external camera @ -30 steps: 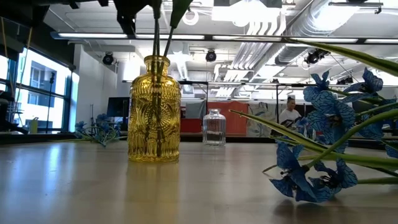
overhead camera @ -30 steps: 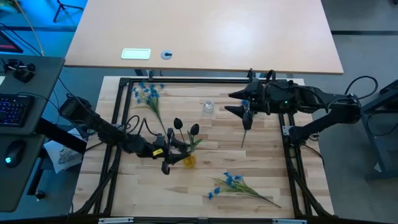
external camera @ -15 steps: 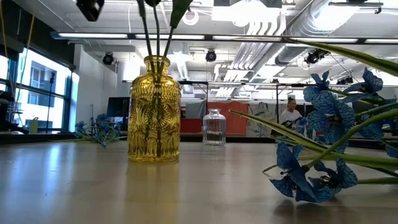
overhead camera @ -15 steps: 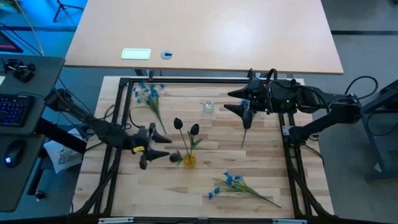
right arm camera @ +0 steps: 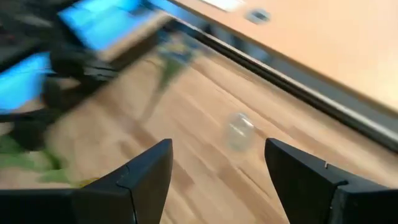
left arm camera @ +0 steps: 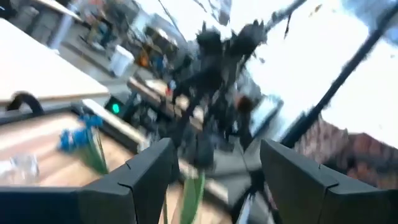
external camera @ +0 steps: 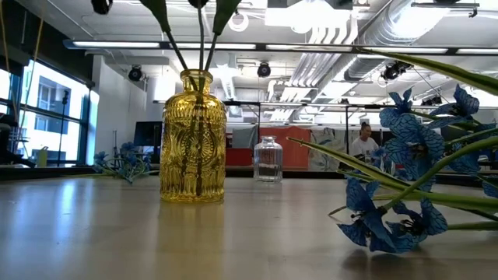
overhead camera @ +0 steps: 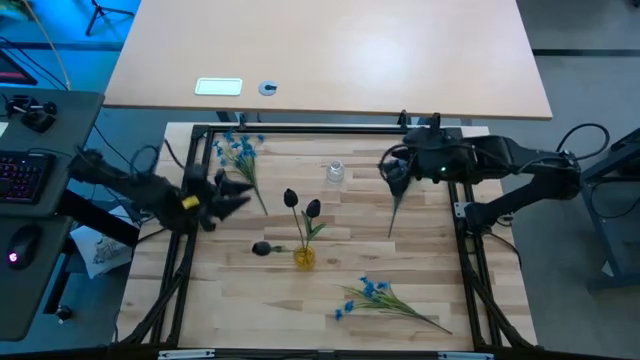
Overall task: Sort flowers into vase by color
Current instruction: Put the top right blue flowers into the transparent vase
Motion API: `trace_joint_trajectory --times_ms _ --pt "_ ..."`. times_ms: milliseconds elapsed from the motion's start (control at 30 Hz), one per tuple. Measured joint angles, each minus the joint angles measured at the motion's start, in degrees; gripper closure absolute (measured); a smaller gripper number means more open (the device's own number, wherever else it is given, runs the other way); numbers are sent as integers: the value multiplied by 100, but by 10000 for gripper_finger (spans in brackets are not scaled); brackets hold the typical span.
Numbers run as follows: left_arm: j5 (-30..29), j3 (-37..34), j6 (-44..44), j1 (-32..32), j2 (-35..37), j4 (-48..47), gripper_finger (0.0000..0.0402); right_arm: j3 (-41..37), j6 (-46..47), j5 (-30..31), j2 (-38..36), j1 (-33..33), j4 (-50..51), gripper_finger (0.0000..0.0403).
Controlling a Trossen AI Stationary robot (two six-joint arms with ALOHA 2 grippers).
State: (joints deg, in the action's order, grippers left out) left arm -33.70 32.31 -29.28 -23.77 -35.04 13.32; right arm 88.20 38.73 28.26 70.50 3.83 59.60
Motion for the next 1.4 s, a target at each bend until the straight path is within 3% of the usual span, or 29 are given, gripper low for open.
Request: trace_joint_trajectory --times_ms 133,233,433,600,800,967,1233,1400 --pt "409 583 -78 615 -111 -455 173 -216 1861 255 32 -218 1391 151" --pt "921 1089 -287 1206 -419 -1232 176 -997 2707 -388 48 -473 1753 151" --pt "2627 1925 -347 2607 -1130 -2803 176 -3101 3205 -1783 48 -1201 325 151" --pt "3226 2110 -310 3557 -1313 -2990 176 -4549 3492 -2133 47 -1924 -783 151" --pt "3047 2117 -516 4276 -1275 -3018 176 -5691 3416 -2139 81 -2466 -2272 151" --pt "2372 2117 -1114 4548 -1315 -2913 177 -5861 3309 -2138 78 -2558 -3298 151" --pt "2287 2117 -1444 4791 -1437 -2803 177 -5485 3011 -2319 369 -2532 -3277 151" --pt "2328 2117 -1418 4969 -1434 -2787 177 -5274 3432 -2286 678 -2493 -3284 151"
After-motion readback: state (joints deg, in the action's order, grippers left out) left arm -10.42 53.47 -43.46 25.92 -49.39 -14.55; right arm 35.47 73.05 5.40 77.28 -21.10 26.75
